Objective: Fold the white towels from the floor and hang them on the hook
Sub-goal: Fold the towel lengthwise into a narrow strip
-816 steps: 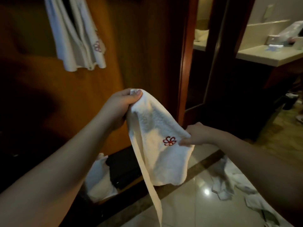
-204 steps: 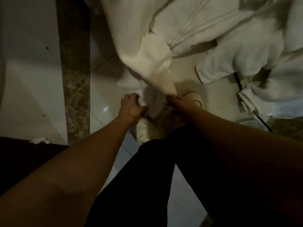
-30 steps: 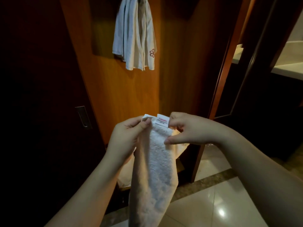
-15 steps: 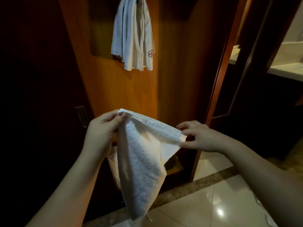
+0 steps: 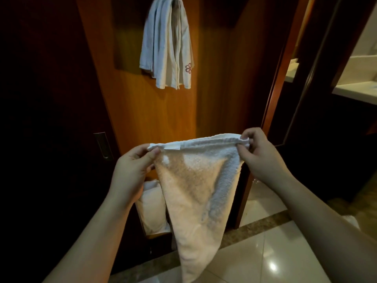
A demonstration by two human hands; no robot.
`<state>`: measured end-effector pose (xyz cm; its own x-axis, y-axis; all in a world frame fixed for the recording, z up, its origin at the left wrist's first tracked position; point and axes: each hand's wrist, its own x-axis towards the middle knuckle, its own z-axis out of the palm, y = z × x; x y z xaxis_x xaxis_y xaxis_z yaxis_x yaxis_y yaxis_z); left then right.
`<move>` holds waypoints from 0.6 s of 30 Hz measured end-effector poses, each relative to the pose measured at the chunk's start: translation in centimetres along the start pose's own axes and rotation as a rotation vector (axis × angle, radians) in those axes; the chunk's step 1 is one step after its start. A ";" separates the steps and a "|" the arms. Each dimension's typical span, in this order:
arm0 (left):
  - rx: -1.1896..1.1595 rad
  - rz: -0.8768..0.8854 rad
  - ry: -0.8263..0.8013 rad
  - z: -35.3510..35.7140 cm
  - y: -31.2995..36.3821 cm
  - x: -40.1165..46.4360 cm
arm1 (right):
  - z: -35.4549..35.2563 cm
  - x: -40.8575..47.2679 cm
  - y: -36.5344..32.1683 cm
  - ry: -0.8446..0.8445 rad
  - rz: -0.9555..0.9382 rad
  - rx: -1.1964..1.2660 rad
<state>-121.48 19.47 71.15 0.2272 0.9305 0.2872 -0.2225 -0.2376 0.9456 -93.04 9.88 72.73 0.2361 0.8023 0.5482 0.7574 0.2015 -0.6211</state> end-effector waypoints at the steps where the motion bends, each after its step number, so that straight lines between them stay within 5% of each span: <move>1: -0.010 -0.003 0.002 0.1 0.1 0.0 | 0.1 -0.1 0.0 0.033 0.016 0.066; 6: -0.058 0.002 -0.085 1.2 0.4 -0.4 | 1.2 -0.5 -0.1 0.232 0.173 0.292; 14: -0.079 -0.008 -0.125 1.8 0.8 -0.7 | 0.7 -1.5 -1.3 0.416 -0.002 0.229; 18: -0.124 0.010 -0.100 2.4 1.3 -1.1 | 0.0 -1.8 -1.4 0.412 0.077 0.281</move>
<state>-119.77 17.50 72.41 0.3164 0.8944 0.3162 -0.3393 -0.2045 0.9182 -94.49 8.14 72.60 0.5487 0.5437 0.6351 0.5487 0.3388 -0.7642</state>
